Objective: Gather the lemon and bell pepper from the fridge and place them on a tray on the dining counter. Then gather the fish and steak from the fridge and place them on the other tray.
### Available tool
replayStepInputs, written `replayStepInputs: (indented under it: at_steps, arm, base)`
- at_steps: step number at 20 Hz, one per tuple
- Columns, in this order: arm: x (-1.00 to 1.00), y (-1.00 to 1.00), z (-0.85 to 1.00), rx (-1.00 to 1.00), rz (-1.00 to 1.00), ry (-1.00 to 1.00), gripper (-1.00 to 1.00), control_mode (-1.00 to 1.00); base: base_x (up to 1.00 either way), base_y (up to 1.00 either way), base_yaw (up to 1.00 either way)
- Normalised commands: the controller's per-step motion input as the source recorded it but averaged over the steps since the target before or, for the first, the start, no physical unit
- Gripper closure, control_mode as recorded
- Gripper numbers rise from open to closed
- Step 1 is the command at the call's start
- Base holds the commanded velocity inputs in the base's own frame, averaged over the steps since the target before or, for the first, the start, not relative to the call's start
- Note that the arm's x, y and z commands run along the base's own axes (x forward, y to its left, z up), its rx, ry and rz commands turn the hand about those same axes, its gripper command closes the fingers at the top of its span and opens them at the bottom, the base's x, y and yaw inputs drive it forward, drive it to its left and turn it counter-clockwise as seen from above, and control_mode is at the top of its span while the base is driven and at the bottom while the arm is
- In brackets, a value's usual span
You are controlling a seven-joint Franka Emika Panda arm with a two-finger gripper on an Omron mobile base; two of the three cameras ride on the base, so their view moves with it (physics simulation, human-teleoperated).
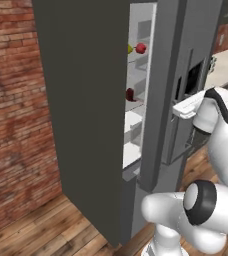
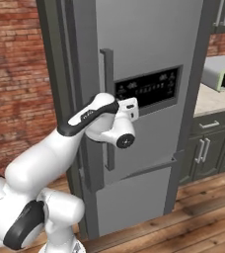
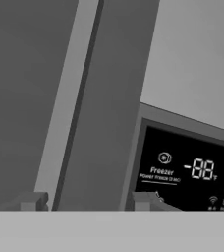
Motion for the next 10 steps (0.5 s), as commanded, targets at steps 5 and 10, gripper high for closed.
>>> replayStepInputs:
  at_steps: [5,10]
  arm:
    - [-0.14,-0.91,0.16,0.00,-0.12,0.04,1.00,-1.00]
    - [-0.07,-0.82,0.16,0.00,-0.13,0.04,1.00,-1.00]
  base:
    - [0.00,0.00,0.00]
    - [0.00,0.00,0.00]
